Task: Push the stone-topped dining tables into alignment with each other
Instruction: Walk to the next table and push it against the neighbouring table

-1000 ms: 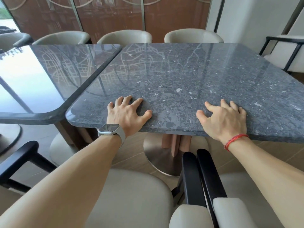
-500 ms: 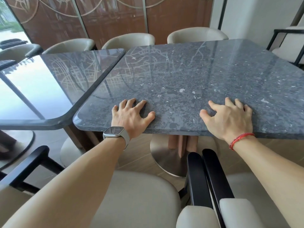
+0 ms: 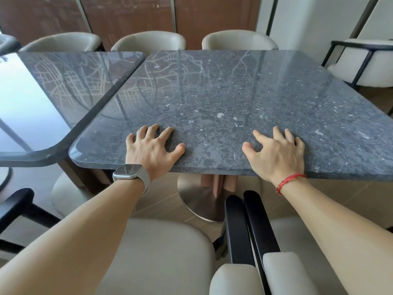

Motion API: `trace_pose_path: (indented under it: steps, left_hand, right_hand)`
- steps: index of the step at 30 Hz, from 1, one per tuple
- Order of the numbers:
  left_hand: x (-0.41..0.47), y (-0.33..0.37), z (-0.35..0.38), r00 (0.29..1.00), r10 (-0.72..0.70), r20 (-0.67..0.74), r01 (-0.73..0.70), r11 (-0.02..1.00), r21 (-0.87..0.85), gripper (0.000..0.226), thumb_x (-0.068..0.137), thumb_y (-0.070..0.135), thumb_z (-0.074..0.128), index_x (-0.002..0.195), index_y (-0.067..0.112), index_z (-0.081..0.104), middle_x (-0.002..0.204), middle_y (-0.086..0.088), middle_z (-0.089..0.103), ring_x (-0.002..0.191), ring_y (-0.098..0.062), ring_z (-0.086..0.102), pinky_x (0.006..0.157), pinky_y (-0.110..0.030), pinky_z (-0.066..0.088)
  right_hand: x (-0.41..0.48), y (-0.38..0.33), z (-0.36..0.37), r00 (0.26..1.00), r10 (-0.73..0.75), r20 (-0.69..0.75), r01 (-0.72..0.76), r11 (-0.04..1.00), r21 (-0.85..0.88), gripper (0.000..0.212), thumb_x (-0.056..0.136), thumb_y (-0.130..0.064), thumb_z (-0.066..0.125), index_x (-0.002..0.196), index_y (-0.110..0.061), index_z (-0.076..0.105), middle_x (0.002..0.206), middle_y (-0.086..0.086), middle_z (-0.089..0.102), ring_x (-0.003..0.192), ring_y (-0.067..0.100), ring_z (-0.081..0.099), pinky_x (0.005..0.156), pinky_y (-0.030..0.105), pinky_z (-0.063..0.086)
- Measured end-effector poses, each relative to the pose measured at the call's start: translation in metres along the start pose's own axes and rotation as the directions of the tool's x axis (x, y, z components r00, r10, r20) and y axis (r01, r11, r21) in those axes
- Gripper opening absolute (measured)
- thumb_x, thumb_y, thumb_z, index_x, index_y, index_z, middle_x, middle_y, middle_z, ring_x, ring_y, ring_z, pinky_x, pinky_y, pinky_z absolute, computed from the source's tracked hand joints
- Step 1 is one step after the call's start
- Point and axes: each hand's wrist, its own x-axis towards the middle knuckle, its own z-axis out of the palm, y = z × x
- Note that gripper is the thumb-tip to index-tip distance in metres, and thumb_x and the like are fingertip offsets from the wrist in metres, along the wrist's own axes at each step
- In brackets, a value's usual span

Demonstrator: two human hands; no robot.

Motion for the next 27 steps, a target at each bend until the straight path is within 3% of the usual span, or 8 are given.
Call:
trace_pose_path:
  steps: [8,27]
  left_hand:
    - [0.0001,0.0008,0.0028,1.0,0.0,0.029,-0.001,0.999,0.033,0.077,0.085,0.081,0.016,0.145,0.04,0.043,0.153,0.001,0.043,0.144,-0.028,0.031,0.116,-0.057,0.023]
    - [0.0019,0.0024,-0.0056,0.993,-0.016,0.116,0.01,0.999,0.048,0.084,0.085,0.08,0.015,0.153,0.036,0.038,0.163,-0.006,0.032,0.151,-0.031,0.021,0.12,-0.06,0.015]
  right_hand:
    - [-0.0013,0.0011,0.0026,1.0,-0.005,-0.03,0.005,1.0,0.006,0.064,0.085,-0.066,0.037,0.138,-0.036,0.056,0.151,0.013,0.047,0.142,0.037,0.034,0.117,0.057,0.022]
    - [0.0002,0.0017,0.0018,0.999,-0.015,-0.033,0.015,1.0,-0.004,0.062,0.085,-0.064,0.041,0.134,-0.031,0.061,0.148,0.019,0.048,0.14,0.044,0.036,0.113,0.06,0.026]
